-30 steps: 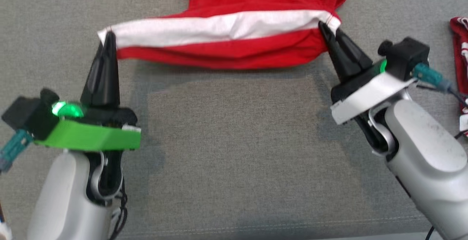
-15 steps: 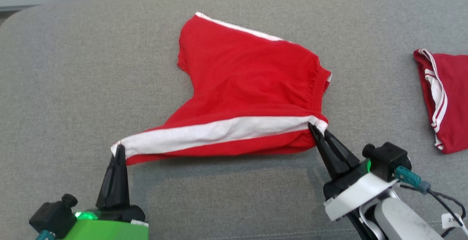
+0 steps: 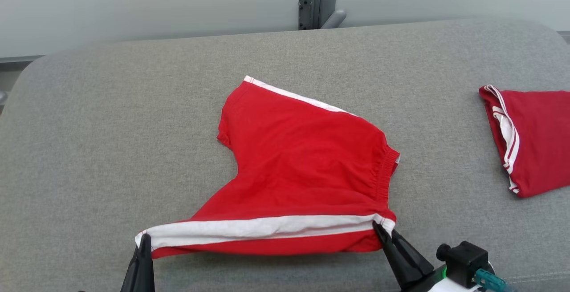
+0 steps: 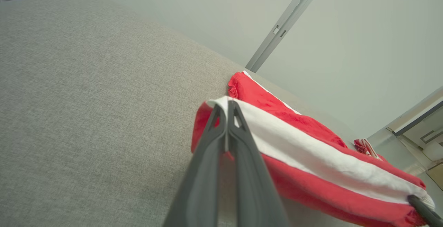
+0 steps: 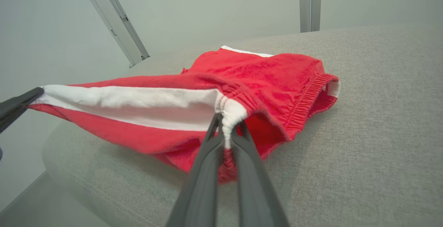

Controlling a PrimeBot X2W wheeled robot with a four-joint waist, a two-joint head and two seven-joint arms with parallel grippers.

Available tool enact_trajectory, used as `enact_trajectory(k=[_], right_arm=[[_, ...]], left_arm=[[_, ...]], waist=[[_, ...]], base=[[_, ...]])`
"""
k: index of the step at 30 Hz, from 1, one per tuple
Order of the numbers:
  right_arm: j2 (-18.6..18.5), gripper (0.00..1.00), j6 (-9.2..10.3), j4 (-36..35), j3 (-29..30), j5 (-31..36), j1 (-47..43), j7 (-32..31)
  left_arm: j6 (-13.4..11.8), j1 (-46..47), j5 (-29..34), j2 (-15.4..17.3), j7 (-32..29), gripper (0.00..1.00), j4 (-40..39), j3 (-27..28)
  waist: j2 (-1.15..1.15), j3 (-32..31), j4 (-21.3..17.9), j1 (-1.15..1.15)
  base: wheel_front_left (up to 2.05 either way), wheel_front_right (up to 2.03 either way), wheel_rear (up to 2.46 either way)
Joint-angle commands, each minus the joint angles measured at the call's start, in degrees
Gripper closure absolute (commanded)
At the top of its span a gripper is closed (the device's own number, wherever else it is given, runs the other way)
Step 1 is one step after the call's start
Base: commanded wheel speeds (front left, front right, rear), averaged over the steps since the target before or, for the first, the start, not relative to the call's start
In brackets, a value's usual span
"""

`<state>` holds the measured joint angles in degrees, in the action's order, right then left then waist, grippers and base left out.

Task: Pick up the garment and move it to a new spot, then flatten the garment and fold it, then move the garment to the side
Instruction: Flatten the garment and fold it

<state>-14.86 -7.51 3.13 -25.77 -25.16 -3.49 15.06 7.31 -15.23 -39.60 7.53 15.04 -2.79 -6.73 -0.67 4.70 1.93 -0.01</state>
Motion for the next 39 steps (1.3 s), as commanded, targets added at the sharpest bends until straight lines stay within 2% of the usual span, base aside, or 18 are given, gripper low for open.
enact_trajectory(k=[1,11,16,21,31,39], right_arm=[[0.2,1.0,0.05,-0.2,-0.5,-0.8,-0.7,0.2],[1.6,1.0,0.05,2.5,-1.5,-2.6,1.9,0.2],[2.9,1.0,0.05,4.2,-0.2,-3.6,4.3,0.2],[5.5,1.0,0.05,6.4,1.7,-4.3,7.4,0.2],[11.2,1.0,0.05,12.5,6.5,-3.7,15.8,0.2],[11.9,1.0,0.05,15.3,6.5,-6.3,22.8,0.2]], left_arm=[[0.2,-0.6,-0.2,0.4,0.1,1.0,0.0,0.1],[0.2,7.5,0.1,3.0,0.1,1.0,3.8,-3.4],[0.2,16.0,0.1,4.6,0.1,1.0,8.1,-4.9],[0.2,26.6,0.2,5.7,0.1,1.0,14.9,-7.5],[0.2,47.5,-0.1,7.2,-0.1,1.0,32.0,-13.8],[0.2,59.8,-0.6,7.4,0.1,1.0,44.8,-17.2]], waist=[[0.67,-0.5,-0.4,0.01],[0.67,-0.9,-1.5,0.01],[0.67,0.1,-2.7,0.01],[0.67,3.1,-4.5,0.01],[0.67,13.0,-9.7,0.01],[0.67,19.3,-12.3,0.01]], base=[[0.0,0.0,0.0],[0.0,0.0,0.0],[0.0,0.0,0.0],[0.0,0.0,0.0],[0.0,0.0,0.0],[0.0,0.0,0.0]])
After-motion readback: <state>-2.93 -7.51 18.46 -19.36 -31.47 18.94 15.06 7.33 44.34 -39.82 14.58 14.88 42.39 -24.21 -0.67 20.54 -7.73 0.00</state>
